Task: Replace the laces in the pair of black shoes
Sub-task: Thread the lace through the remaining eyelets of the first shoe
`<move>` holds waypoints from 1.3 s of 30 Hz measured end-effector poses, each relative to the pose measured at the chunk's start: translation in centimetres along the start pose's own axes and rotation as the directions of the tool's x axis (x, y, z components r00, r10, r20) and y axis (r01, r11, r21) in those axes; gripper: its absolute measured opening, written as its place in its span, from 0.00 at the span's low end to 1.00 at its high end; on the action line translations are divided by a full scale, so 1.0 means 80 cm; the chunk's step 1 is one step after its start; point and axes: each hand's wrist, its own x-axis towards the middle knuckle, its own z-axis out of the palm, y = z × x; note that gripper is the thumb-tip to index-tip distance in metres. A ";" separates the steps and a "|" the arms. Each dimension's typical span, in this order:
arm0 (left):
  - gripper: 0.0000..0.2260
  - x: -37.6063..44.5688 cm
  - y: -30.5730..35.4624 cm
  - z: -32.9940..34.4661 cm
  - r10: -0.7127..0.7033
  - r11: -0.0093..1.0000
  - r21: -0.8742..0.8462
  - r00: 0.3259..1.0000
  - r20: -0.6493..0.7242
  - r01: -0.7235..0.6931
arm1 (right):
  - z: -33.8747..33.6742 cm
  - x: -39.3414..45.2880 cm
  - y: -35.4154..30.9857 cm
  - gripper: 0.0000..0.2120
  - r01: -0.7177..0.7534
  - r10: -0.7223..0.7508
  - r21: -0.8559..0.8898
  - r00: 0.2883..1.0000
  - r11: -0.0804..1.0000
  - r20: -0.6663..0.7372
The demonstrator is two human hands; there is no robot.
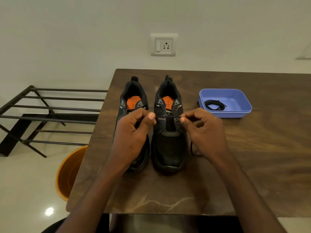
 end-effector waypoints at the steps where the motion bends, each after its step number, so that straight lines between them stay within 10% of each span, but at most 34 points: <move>1: 0.10 -0.001 0.000 0.000 -0.003 1.000 0.011 1.000 -0.001 0.003 | 0.001 0.000 0.001 0.15 0.053 -0.051 -0.040 0.997 0.998 0.051; 6: 0.08 -0.002 0.005 0.008 0.099 0.989 0.104 0.993 0.071 -0.106 | 0.016 -0.001 -0.016 0.17 0.199 -0.220 0.130 0.959 0.971 0.177; 15: 0.12 0.001 0.002 0.025 0.252 0.854 0.456 0.966 0.062 -0.252 | 0.012 0.008 0.004 0.11 -0.175 0.214 0.262 0.968 0.949 -0.130; 22: 0.19 -0.013 0.008 0.061 0.091 0.792 0.598 0.993 0.079 -0.120 | 0.001 0.008 0.018 0.05 -0.281 0.286 0.184 0.958 0.942 -0.005; 39: 0.18 -0.014 0.004 0.084 -0.050 0.891 0.448 0.997 -0.054 0.068 | -0.019 0.009 0.029 0.04 -0.139 0.129 0.027 0.967 0.990 0.221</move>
